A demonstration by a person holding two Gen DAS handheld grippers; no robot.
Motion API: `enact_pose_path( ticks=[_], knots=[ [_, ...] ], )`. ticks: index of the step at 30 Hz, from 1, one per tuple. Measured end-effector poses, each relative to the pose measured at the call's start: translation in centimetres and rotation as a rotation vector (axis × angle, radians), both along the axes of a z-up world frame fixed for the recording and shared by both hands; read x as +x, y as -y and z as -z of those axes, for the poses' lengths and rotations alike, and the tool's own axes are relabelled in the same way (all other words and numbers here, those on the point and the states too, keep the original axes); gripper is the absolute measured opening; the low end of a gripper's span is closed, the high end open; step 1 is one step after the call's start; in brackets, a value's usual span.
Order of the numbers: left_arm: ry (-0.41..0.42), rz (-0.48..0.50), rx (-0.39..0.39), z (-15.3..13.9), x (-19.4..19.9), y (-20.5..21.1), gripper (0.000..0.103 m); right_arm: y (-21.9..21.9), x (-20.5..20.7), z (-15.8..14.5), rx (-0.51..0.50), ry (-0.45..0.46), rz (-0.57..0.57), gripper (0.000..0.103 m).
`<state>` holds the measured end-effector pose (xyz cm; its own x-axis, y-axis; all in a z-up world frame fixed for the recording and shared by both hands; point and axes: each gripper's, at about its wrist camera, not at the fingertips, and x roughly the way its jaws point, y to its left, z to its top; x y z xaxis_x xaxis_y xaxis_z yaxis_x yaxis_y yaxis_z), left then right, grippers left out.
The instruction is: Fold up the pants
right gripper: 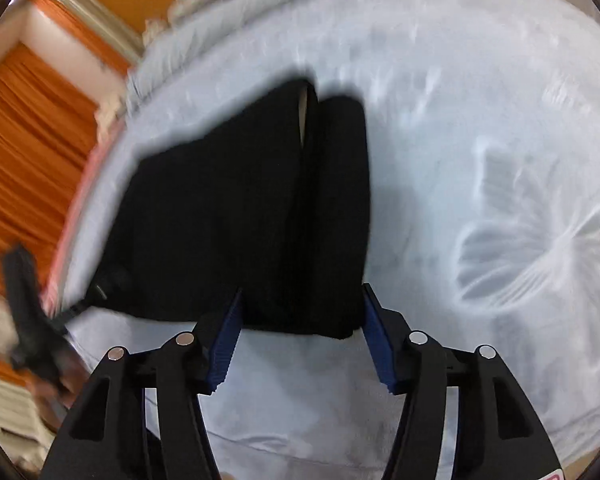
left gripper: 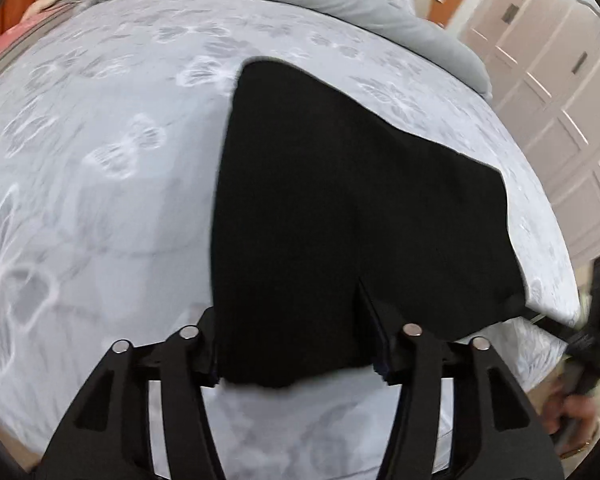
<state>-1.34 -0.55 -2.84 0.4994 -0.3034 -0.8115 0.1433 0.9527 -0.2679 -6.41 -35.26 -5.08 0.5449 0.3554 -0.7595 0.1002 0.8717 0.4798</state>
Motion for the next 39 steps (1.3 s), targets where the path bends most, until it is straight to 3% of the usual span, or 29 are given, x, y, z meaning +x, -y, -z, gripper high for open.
enact_pose_path(
  ticks=[1,2,3,4,5,8,14,19,21,23,24,30,32,34,37,39],
  knots=[
    [0.029,-0.017,0.014,-0.7,-0.5,-0.5,0.058,0.4,-0.5,-1.6,-0.035,0.071,0.036,0.060],
    [0.078,-0.044,0.043,-1.6,-1.1,-1.0,0.066,0.7,-0.9,-3.1,-0.081,0.138,0.076,0.071],
    [0.168,-0.087,0.099,-3.0,-1.8,-1.2,0.082,0.7,-1.0,-3.8,-0.100,0.173,0.091,0.073],
    [0.250,-0.122,0.161,-4.2,-2.3,-1.0,0.090,0.8,-0.4,-4.2,-0.094,0.193,0.092,0.073],
    [0.344,-0.163,0.238,-5.4,-2.9,-0.5,0.096,0.8,0.5,-4.1,-0.080,0.190,0.088,0.073],
    [0.463,-0.192,0.398,-6.1,-2.9,1.7,0.096,-0.5,4.5,-2.4,-0.089,0.117,0.052,0.071],
    [0.347,-0.144,0.431,-3.1,0.1,4.7,0.096,-5.1,8.4,1.4,-0.203,-0.019,-0.040,0.075],
    [0.293,-0.147,0.405,-1.8,0.9,4.8,0.096,-4.3,8.7,1.8,-0.186,0.001,-0.059,0.076],
    [0.276,-0.155,0.386,-1.5,1.0,4.8,0.096,-4.3,8.6,1.8,-0.197,0.019,-0.070,0.064],
    [0.260,-0.162,0.372,-1.3,1.3,4.7,0.096,-4.3,8.4,1.3,-0.163,0.039,-0.091,0.026],
    [0.257,-0.165,0.370,-1.2,1.5,4.8,0.096,-4.2,8.2,0.9,-0.149,0.051,-0.085,0.023],
    [0.254,-0.160,0.387,-0.9,1.6,5.5,0.096,-3.4,6.1,-4.0,-0.125,0.239,-0.048,0.022],
    [0.261,-0.154,0.391,-1.0,1.5,5.6,0.096,-2.7,5.6,-4.7,-0.128,0.260,-0.028,0.022],
    [0.264,-0.151,0.395,-1.0,1.5,5.6,0.096,-2.2,6.0,-3.6,-0.169,0.199,-0.008,0.023],
    [0.250,-0.149,0.401,-0.7,1.7,5.5,0.096,-2.2,8.0,0.9,-0.177,-0.011,-0.037,0.025],
    [0.237,-0.150,0.395,-0.6,1.9,5.2,0.096,-2.4,7.5,-0.4,-0.186,0.032,-0.030,0.028]
  ],
)
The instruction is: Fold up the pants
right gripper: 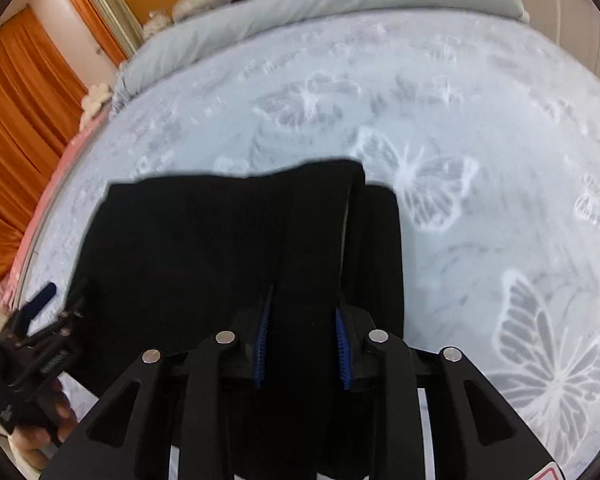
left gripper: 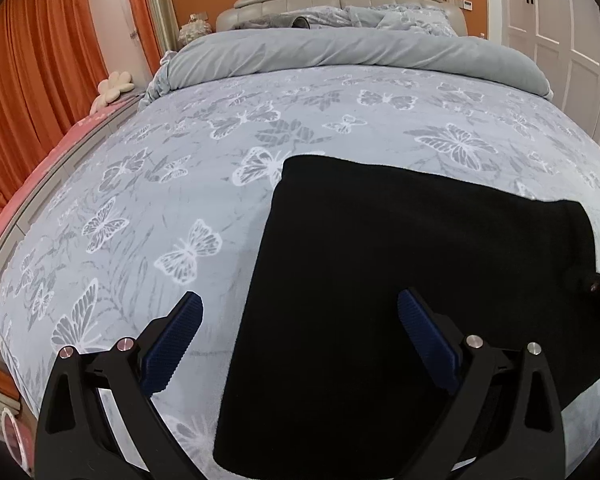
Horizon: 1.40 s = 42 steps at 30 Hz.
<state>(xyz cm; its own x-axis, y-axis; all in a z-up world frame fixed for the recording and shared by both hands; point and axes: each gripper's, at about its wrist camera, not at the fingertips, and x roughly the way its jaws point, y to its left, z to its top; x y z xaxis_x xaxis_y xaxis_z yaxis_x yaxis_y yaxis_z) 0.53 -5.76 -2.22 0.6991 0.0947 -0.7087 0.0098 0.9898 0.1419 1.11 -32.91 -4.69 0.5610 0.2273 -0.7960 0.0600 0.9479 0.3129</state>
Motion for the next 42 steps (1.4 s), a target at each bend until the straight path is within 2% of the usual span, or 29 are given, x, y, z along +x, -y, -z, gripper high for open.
enact_pose_path(
  ticks=[1,2,4,7,10,13,14,15,16,17,22,24,25,26,27,29,32,34,36,37,38,39,40,41,42],
  knots=[
    [0.000,-0.003,-0.007,-0.1,0.0,-0.2,0.096,0.0,-0.5,-0.9,-0.012,0.030,0.003,0.030],
    [0.003,-0.009,-0.015,-0.3,-0.1,-0.5,0.096,0.3,-1.4,-2.1,-0.016,0.077,0.017,0.045],
    [0.007,-0.017,-0.024,-0.6,-0.2,-1.1,0.096,0.9,-2.8,-3.0,-0.009,0.125,0.042,0.065],
    [-0.007,-0.024,-0.041,-0.7,-0.2,-2.1,0.096,1.5,-4.1,-2.3,0.029,0.099,0.042,0.065],
    [-0.031,-0.030,-0.065,-0.5,-0.1,-3.0,0.096,0.1,-3.9,0.3,0.105,-0.017,-0.044,0.063],
    [-0.054,-0.024,-0.086,-0.3,-0.3,-3.4,0.096,-1.7,-4.0,1.4,0.067,-0.050,-0.073,0.066],
    [-0.060,-0.020,-0.094,-0.2,-0.5,-3.5,0.096,-2.4,-4.0,1.5,0.020,-0.040,-0.084,0.065],
    [-0.064,-0.015,-0.102,-0.2,-0.6,-3.6,0.096,-2.8,-4.1,1.5,0.000,-0.025,-0.090,0.060],
    [-0.069,-0.013,-0.109,-0.2,-0.7,-3.7,0.096,-2.9,-4.1,1.4,0.000,-0.010,-0.097,0.030],
    [-0.074,-0.011,-0.118,-0.2,-0.8,-3.7,0.096,-3.0,-4.0,1.0,0.010,0.009,-0.110,0.016],
    [-0.071,-0.003,-0.124,-0.5,-1.1,-3.7,0.096,-3.2,-5.8,-3.4,-0.115,0.192,-0.100,0.014],
    [-0.070,0.009,-0.121,-0.5,-1.4,-3.6,0.098,-1.7,-5.6,-2.6,-0.125,0.150,-0.049,0.015],
    [-0.073,0.015,-0.117,-0.3,-1.5,-3.4,0.098,-0.9,-5.1,-1.3,-0.118,0.088,-0.026,0.016],
    [-0.080,0.029,-0.117,0.0,-1.5,-3.2,0.098,-0.5,-4.1,0.8,-0.121,-0.018,-0.041,0.023],
    [-0.085,0.036,-0.114,0.2,-1.6,-3.0,0.098,-0.4,-3.8,1.6,-0.114,-0.038,-0.047,0.025],
    [-0.082,0.039,-0.082,0.5,-1.8,-2.4,0.098,0.0,-4.0,0.2,-0.087,0.010,-0.025,0.027],
    [-0.070,0.041,-0.067,0.2,-2.0,-2.2,0.098,1.5,-5.9,-3.5,-0.062,0.180,0.085,0.028],
    [-0.067,0.042,-0.067,0.1,-2.1,-2.3,0.098,1.9,-6.2,-5.5,-0.025,0.276,0.097,0.028],
    [-0.076,0.042,-0.064,0.4,-1.9,-2.4,0.098,1.2,-4.9,-6.6,-0.013,0.309,0.059,0.028],
    [-0.079,0.041,-0.067,0.5,-1.8,-2.5,0.098,0.8,-3.7,-6.2,-0.011,0.297,0.039,0.028],
    [-0.084,0.040,-0.074,0.7,-1.7,-2.6,0.098,0.5,-2.0,-5.0,-0.021,0.244,0.030,0.028],
    [-0.086,0.040,-0.078,0.8,-1.6,-2.6,0.098,0.0,-0.2,-3.2,-0.048,0.149,0.030,0.028],
    [-0.086,0.041,-0.078,0.8,-1.5,-2.6,0.098,0.1,2.1,-0.3,-0.084,0.002,0.048,0.024],
    [-0.086,0.047,-0.078,0.7,-1.5,-2.6,0.098,0.4,2.8,1.1,-0.060,-0.052,0.064,0.024],
    [-0.085,0.053,-0.081,0.5,-1.6,-2.7,0.098,1.0,2.6,1.0,-0.005,-0.027,0.108,0.024]
  ],
)
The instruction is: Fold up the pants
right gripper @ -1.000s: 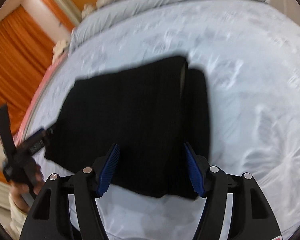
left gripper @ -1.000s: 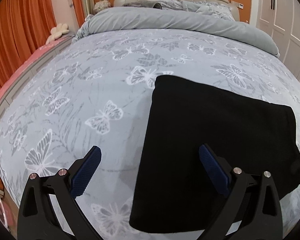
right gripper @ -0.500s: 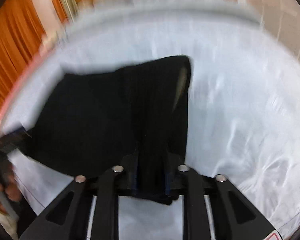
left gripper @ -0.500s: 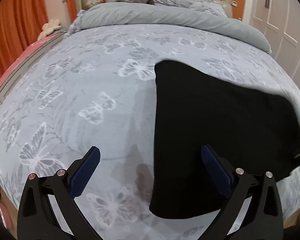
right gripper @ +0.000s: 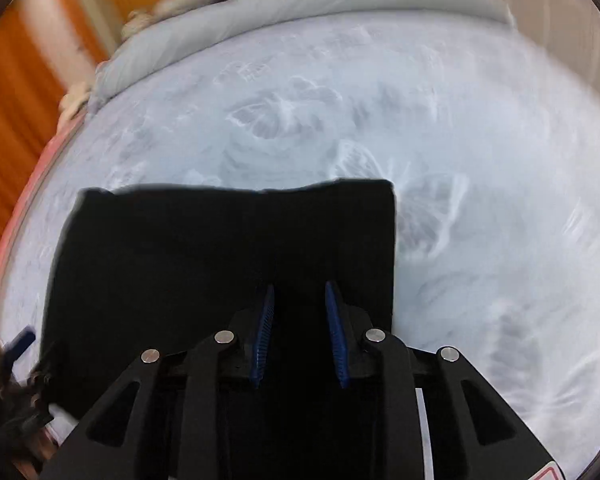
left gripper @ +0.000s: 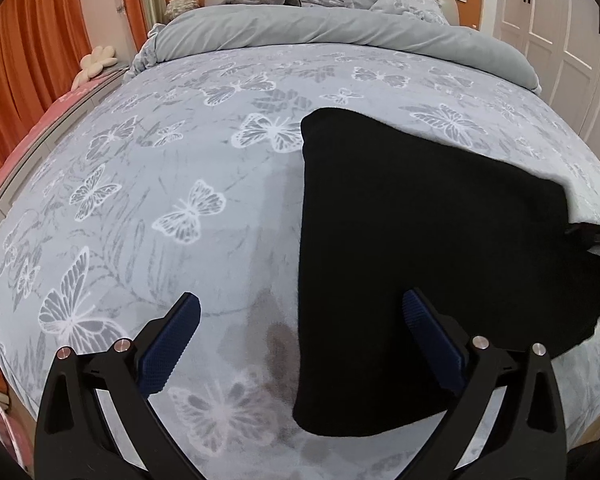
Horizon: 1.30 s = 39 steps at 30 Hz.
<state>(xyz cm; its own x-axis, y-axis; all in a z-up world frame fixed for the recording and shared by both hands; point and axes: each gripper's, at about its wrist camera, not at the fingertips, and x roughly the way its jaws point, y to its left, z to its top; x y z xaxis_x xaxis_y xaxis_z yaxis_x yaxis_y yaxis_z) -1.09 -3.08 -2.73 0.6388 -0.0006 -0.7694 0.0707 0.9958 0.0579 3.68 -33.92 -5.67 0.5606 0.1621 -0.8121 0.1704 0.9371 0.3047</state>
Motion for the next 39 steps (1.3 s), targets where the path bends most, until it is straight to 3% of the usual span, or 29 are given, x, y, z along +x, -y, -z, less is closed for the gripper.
enact_pose_path(
  ticks=[2,4,5,7,12,15,17,21,24,26,29,33,39],
  knots=[
    [0.025,-0.015,0.012,-0.8,-0.2,-0.7,0.098,-0.2,-0.8,-2.7,0.056,0.075,0.021,0.028],
    [0.052,-0.045,0.022,-1.5,-0.4,-1.9,0.098,-2.8,-1.7,-5.8,0.073,0.197,-0.078,0.030],
    [0.061,-0.066,0.021,-1.8,-0.4,-2.7,0.098,-3.9,-1.7,-6.4,0.072,0.211,-0.122,0.030],
    [0.064,-0.111,-0.003,-2.3,-0.3,-5.0,0.098,-7.8,-1.2,-5.9,0.071,0.192,-0.237,0.030],
    [0.044,-0.192,-0.036,-2.5,-0.3,-9.1,0.098,-16.0,0.5,-3.0,-0.021,0.128,-0.389,0.030],
    [0.046,-0.209,-0.022,-2.5,-0.5,-10.4,0.098,-20.2,1.1,-1.1,-0.131,0.091,-0.439,0.030],
    [0.047,-0.212,0.001,-2.3,-0.8,-10.9,0.098,-22.0,1.1,-1.6,-0.165,0.106,-0.450,0.029],
    [0.031,-0.215,0.027,-1.8,-0.9,-11.5,0.098,-21.6,0.6,-3.6,-0.107,0.198,-0.406,0.026],
    [0.027,-0.214,0.032,-1.6,-0.9,-11.7,0.098,-23.2,1.9,0.0,-0.172,0.124,-0.458,0.026],
    [0.027,-0.214,0.038,-1.6,-0.9,-11.6,0.098,-23.4,1.8,-0.8,-0.178,0.146,-0.443,0.027],
    [0.027,-0.211,0.036,-1.6,-0.9,-11.5,0.098,-22.6,0.5,-3.0,-0.093,0.210,-0.442,0.027],
    [0.028,-0.201,0.056,-1.5,-0.7,-10.8,0.098,-23.0,-0.3,-0.3,-0.109,0.141,-0.493,0.028],
    [0.024,-0.203,0.060,-1.5,-0.6,-10.0,0.098,-21.2,-3.6,-3.6,-0.061,0.204,-0.523,0.028]
  ],
)
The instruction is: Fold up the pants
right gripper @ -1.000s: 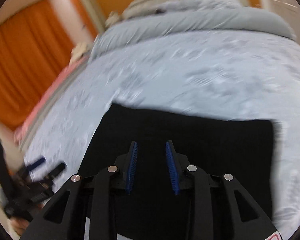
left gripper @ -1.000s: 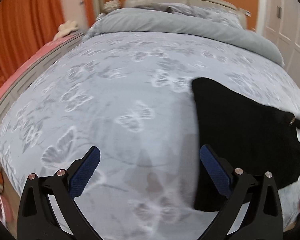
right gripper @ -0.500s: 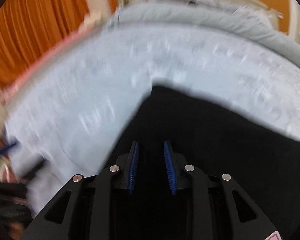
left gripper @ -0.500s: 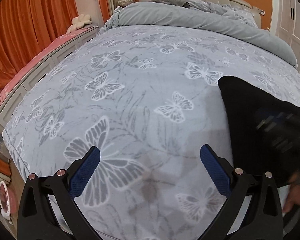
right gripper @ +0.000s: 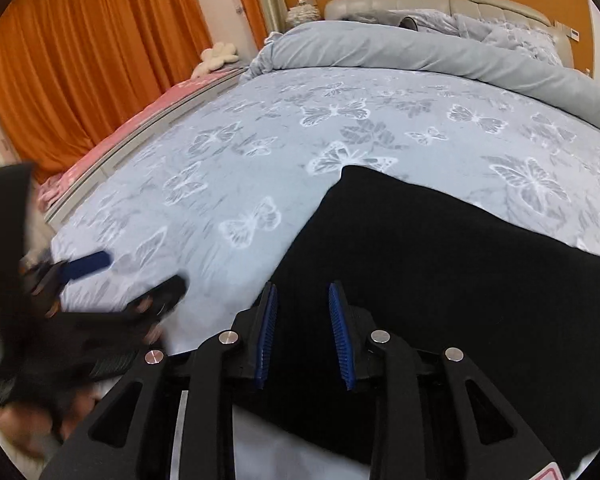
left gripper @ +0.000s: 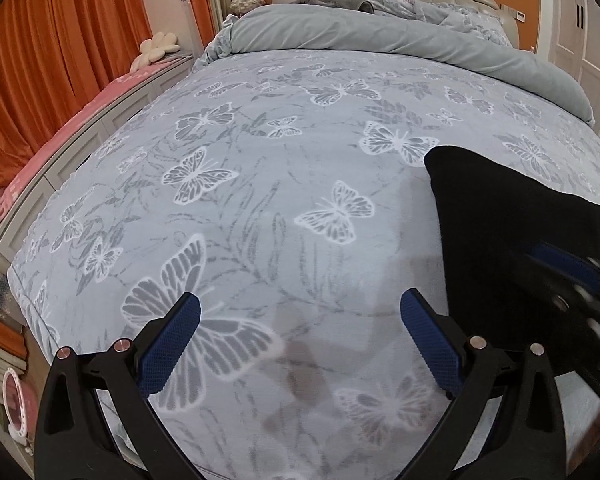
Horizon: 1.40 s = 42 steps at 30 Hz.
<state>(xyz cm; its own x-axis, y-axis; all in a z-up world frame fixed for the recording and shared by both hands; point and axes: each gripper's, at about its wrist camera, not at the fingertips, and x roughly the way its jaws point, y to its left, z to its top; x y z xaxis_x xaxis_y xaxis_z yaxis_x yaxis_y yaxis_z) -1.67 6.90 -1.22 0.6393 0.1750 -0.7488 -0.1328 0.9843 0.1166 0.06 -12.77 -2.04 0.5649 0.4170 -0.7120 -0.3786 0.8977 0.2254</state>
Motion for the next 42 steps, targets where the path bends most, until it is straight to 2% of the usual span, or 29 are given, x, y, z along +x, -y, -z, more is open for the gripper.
enact_pose_path(
  ticks=[3,4,6,7,9,11,12,14,17,20,22,25,26,27,28,29,30,31,32,33,34,35,36,37,38,39,40,41,42],
  knots=[
    [-0.003,0.002,0.019,0.2,0.1,0.4,0.098,0.0,-0.5,3.2,-0.052,-0.110,-0.027,0.028],
    [-0.008,0.002,0.020,0.4,0.2,0.5,0.098,-0.2,-0.4,3.9,-0.061,-0.121,-0.038,0.028],
    [-0.018,0.002,0.012,0.6,0.3,0.8,0.098,0.0,-0.6,2.8,-0.063,-0.095,-0.063,0.027],
    [-0.019,0.005,0.005,0.5,0.2,1.0,0.098,1.4,-0.8,1.6,-0.027,-0.079,-0.039,0.027],
    [-0.016,0.028,-0.026,0.3,0.0,1.5,0.098,4.4,-1.6,-0.1,-0.003,-0.021,0.045,0.036],
    [-0.013,0.082,-0.079,-0.1,-0.4,2.4,0.098,8.9,-2.7,-1.5,-0.019,0.034,0.190,0.061],
    [-0.018,0.117,-0.110,-0.1,-0.5,2.9,0.098,11.6,-3.3,-2.0,-0.014,0.047,0.274,0.064],
    [-0.046,0.181,-0.165,0.5,-0.5,4.1,0.098,15.9,-3.9,-2.0,0.027,0.027,0.392,0.071],
    [-0.106,0.205,-0.186,2.1,0.1,5.6,0.098,21.0,-4.2,0.5,0.079,-0.104,0.529,0.075],
    [-0.125,0.192,-0.215,3.1,0.8,6.6,0.098,21.7,-3.9,2.8,0.121,-0.205,0.492,0.075],
    [-0.140,0.192,-0.254,3.4,1.3,7.1,0.098,20.9,-3.9,3.4,0.115,-0.208,0.440,0.074],
    [-0.204,0.190,-0.396,4.9,2.6,7.3,0.098,18.6,-3.8,3.3,0.014,-0.155,0.401,0.074],
    [-0.218,0.182,-0.455,5.4,3.0,7.1,0.097,18.2,-3.7,3.6,0.002,-0.152,0.385,0.065],
    [-0.215,0.179,-0.471,5.4,3.1,7.1,0.087,18.1,-3.7,4.0,-0.006,-0.157,0.378,0.055],
    [-0.197,0.214,-0.491,5.0,3.1,7.4,0.072,17.9,-3.6,4.0,-0.019,-0.151,0.374,0.038],
    [-0.187,0.229,-0.485,4.3,2.9,7.7,0.062,17.9,-3.8,3.1,-0.028,-0.116,0.368,0.027],
    [-0.170,0.230,-0.472,3.7,2.6,7.9,0.056,18.2,-4.5,1.7,-0.015,-0.071,0.365,0.023],
    [-0.150,0.246,-0.465,3.0,2.2,8.1,0.055,18.7,-5.5,0.1,0.021,-0.028,0.376,0.011],
    [-0.137,0.260,-0.456,2.5,1.8,8.3,0.055,19.4,-6.1,-0.8,0.056,-0.003,0.378,0.009],
    [-0.134,0.272,-0.447,2.4,1.6,8.5,0.060,19.7,-6.5,-1.0,0.057,0.002,0.384,0.009],
    [-0.141,0.281,-0.431,2.7,1.6,8.8,0.067,20.2,-6.2,-0.1,0.022,-0.032,0.407,0.011],
    [-0.158,0.264,-0.391,3.4,1.7,9.1,0.080,20.4,-5.7,1.4,0.001,-0.093,0.409,0.021],
    [-0.171,0.243,-0.350,4.0,1.8,9.3,0.090,20.5,-4.6,3.5,-0.002,-0.186,0.397,0.024],
    [-0.169,0.225,-0.327,4.6,1.9,9.3,0.094,20.8,-4.5,4.2,0.037,-0.203,0.408,0.028],
    [-0.165,0.209,-0.336,4.7,2.0,9.0,0.096,21.0,-4.7,3.3,0.074,-0.171,0.419,0.032],
    [-0.169,0.200,-0.346,4.5,2.0,8.9,0.096,21.0,-4.8,2.6,0.068,-0.152,0.415,0.035],
    [-0.171,0.193,-0.353,4.3,2.2,8.7,0.096,21.1,-5.3,1.7,0.059,-0.107,0.428,0.044],
    [-0.167,0.190,-0.353,4.1,2.3,8.5,0.096,21.3,-5.5,1.3,0.063,-0.085,0.444,0.059],
    [-0.166,0.188,-0.352,4.0,2.3,8.4,0.097,21.6,-5.5,1.4,0.068,-0.087,0.453,0.065]
  ],
)
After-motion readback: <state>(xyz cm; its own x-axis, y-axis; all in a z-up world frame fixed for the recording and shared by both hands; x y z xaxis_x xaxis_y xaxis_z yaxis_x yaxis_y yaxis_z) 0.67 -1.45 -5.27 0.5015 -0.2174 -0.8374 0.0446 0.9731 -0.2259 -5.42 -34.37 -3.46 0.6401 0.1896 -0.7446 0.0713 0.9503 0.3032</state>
